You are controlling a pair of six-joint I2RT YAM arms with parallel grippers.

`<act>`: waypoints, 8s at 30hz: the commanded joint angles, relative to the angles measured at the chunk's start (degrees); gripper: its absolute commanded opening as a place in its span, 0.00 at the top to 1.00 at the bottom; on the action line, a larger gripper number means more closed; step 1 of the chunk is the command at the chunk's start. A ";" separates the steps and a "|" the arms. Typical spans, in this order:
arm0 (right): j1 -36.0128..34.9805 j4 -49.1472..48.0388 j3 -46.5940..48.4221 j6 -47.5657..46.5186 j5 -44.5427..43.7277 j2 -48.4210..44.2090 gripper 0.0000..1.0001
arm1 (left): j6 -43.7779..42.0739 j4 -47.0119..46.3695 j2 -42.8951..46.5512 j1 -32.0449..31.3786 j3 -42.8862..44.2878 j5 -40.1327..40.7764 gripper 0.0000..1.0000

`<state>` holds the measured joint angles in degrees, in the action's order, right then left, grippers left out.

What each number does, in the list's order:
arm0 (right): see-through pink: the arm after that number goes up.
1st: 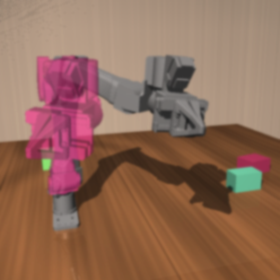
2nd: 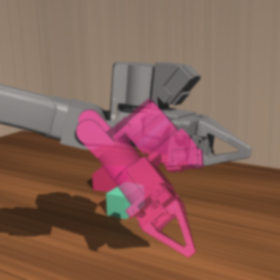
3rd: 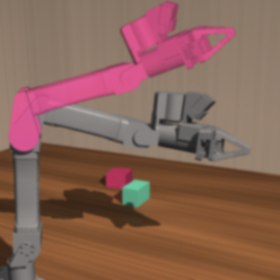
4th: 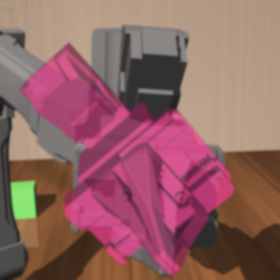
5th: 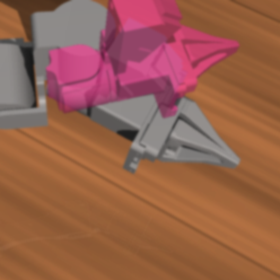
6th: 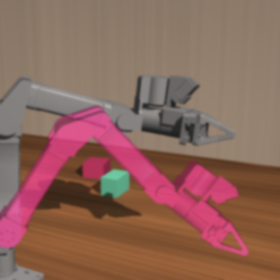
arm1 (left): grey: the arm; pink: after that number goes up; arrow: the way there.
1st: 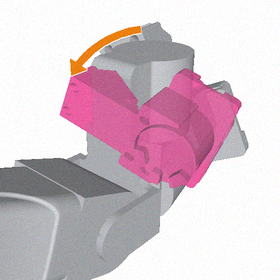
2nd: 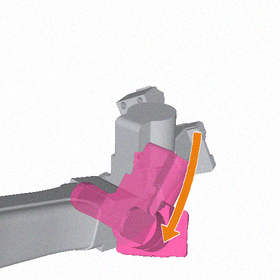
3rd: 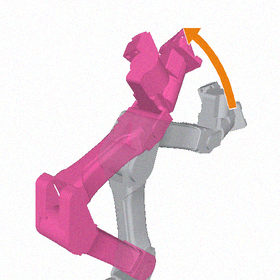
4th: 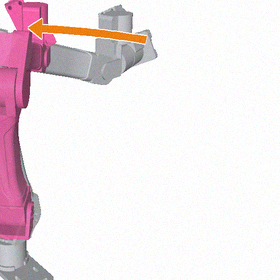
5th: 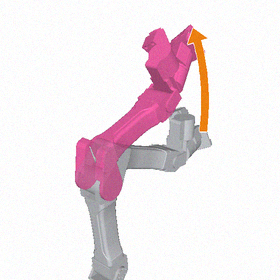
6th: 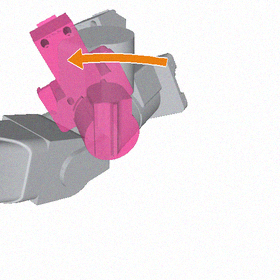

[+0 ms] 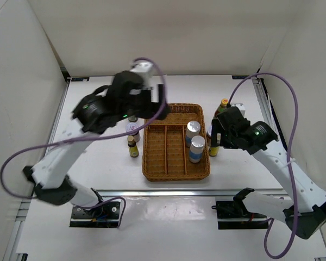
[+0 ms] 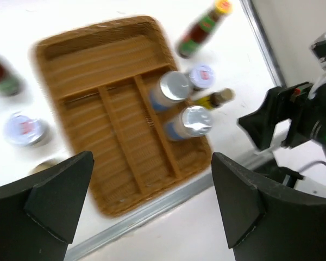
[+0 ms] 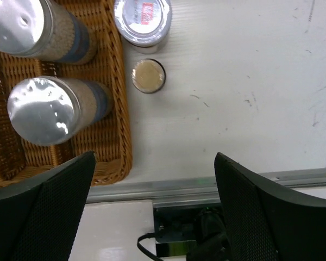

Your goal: Organize the condiment bottles

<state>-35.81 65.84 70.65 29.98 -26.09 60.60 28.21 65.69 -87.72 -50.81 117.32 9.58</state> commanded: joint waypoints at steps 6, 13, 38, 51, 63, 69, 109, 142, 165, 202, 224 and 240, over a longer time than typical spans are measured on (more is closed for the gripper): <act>0.39 -11.35 -4.20 0.78 1.65 5.84 0.11 | -5.79 -0.92 17.75 10.71 -25.54 8.87 0.00; 6.70 -14.78 -6.14 -0.53 4.98 9.63 0.17 | -9.05 -3.29 26.63 19.42 -37.77 10.19 0.00; 13.66 -8.11 4.74 -6.77 9.22 7.35 0.94 | -11.33 -8.47 29.71 30.59 -47.97 4.65 0.00; 2.52 -5.20 35.06 -11.61 18.00 16.91 1.00 | -11.33 -9.00 29.72 30.59 -49.11 4.65 0.00; -5.94 -9.42 37.02 -15.64 20.90 35.46 1.00 | -11.33 -10.05 31.38 30.59 -51.39 4.65 0.00; -5.94 -15.20 31.40 -16.18 17.82 40.56 1.00 | -11.33 -10.58 31.91 30.59 -51.93 3.42 0.00; -5.94 -10.82 26.73 -10.99 9.74 17.98 0.00 | -9.31 -19.99 16.63 26.64 -56.40 -12.23 0.20; -4.79 -4.24 25.94 -11.52 -1.34 6.03 0.00 | -9.13 -11.02 0.20 2.47 -20.30 -12.40 0.89; -4.79 -1.95 25.24 -11.53 -5.55 1.45 0.00 | -4.30 -5.31 -20.56 -2.81 -7.81 -1.85 0.53; 22.80 -20.31 4.93 -10.20 23.53 22.36 0.00 | -14.67 -8.91 35.77 28.12 -48.13 17.12 0.00; 22.19 -25.41 -1.22 -9.76 24.59 31.24 0.09 | -11.33 -14.36 49.50 28.66 -59.92 21.00 0.00; 21.66 -26.47 -1.75 -10.90 25.12 35.73 0.36 | -11.33 -14.36 49.49 28.66 -59.92 20.47 0.00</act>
<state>-13.67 36.40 69.69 19.88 -2.79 93.30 16.56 52.23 -38.24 -22.44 57.63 29.87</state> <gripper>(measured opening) 0.670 0.998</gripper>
